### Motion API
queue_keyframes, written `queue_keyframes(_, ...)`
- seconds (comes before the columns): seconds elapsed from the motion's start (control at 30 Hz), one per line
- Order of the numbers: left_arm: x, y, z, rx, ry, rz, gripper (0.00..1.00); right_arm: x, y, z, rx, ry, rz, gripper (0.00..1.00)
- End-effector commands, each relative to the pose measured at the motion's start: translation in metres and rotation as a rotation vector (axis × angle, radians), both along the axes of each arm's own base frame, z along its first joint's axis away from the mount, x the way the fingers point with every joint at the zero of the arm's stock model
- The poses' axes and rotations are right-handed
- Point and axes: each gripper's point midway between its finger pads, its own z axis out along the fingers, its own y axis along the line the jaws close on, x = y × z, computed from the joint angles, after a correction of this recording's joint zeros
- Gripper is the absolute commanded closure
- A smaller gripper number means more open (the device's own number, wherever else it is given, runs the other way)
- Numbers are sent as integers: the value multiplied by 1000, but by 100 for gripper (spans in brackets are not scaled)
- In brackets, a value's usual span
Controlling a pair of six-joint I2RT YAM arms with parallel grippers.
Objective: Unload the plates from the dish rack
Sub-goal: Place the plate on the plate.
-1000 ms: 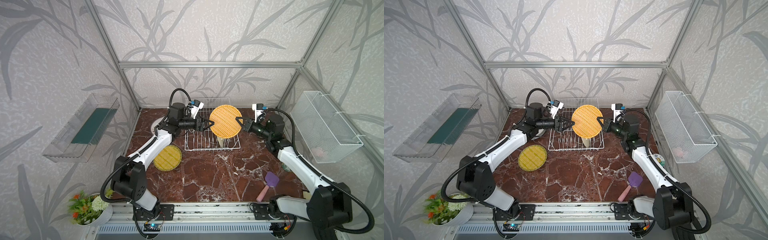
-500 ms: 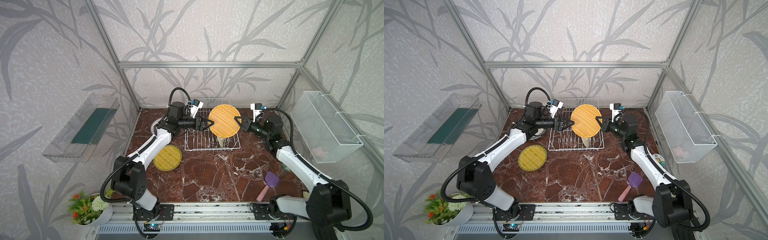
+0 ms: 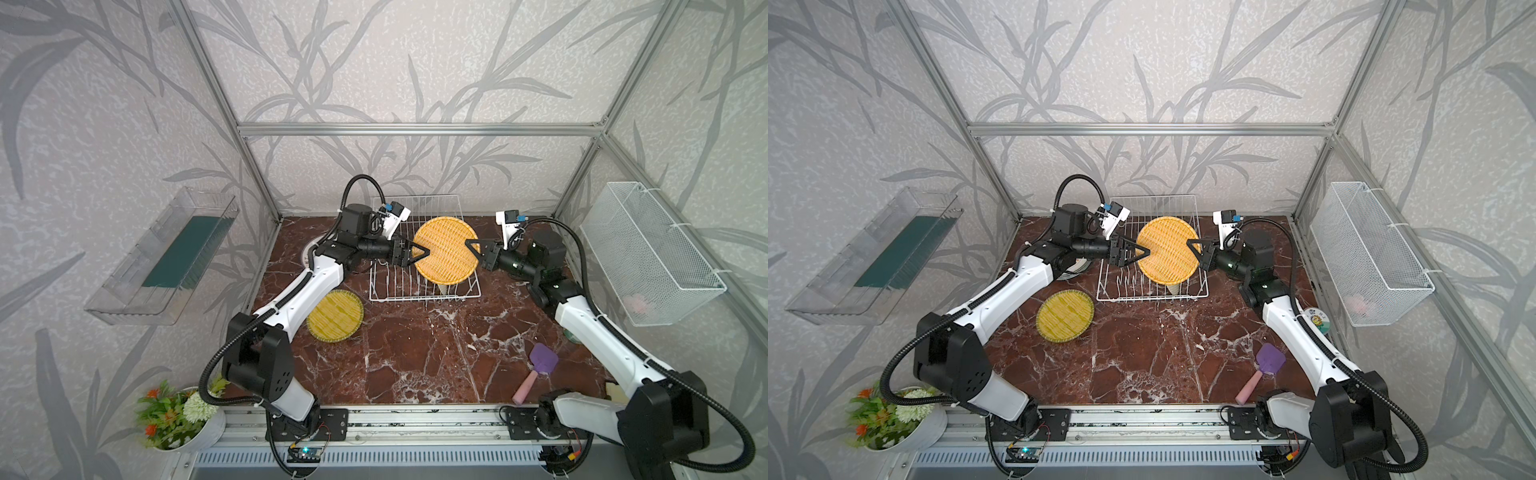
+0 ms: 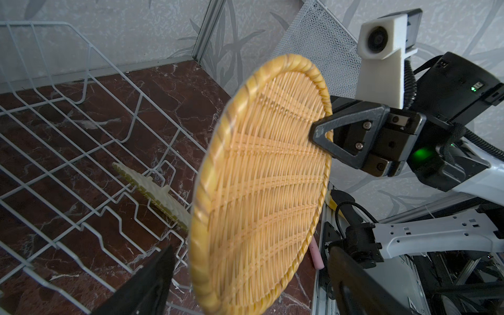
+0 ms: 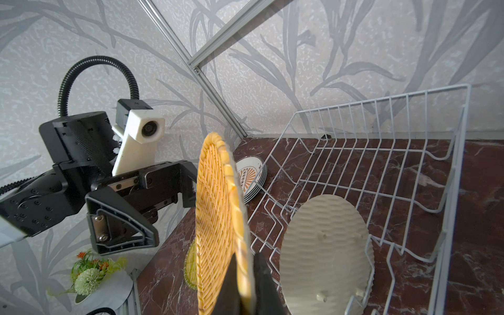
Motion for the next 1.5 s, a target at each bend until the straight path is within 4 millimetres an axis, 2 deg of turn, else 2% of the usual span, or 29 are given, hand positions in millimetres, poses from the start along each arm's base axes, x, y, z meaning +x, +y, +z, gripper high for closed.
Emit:
queue_keyframes(0.0, 0, 0, 11, 3, -45, -6, 10, -11, -1, 40, -2, -116, 17, 100)
queue_keyframes(0.1, -1, -1, 15, -16, -49, -13, 12, -10, 1, 37, 12, -100, 26, 100)
queue_keyframes(0.37, -12, -7, 20, -77, -26, -80, 26, 2, 10, 24, 70, -69, 62, 100)
queue_keyframes(0.63, -14, -8, 17, -83, -6, -102, 42, 6, 14, 20, 85, -68, 85, 100)
queue_keyframes(0.83, -15, -9, 17, -90, 1, -110, 46, 5, 19, 17, 99, -55, 121, 100)
queue_keyframes(0.93, -15, -9, 18, -92, 1, -114, 54, 6, 20, 15, 98, -51, 122, 100)
queue_keyframes(1.27, -18, -8, 17, -87, 9, -115, 72, 8, 22, 13, 103, -45, 133, 100)
queue_keyframes(1.47, -19, -8, 20, -86, 2, -115, 87, 9, 22, 11, 98, -44, 132, 95)
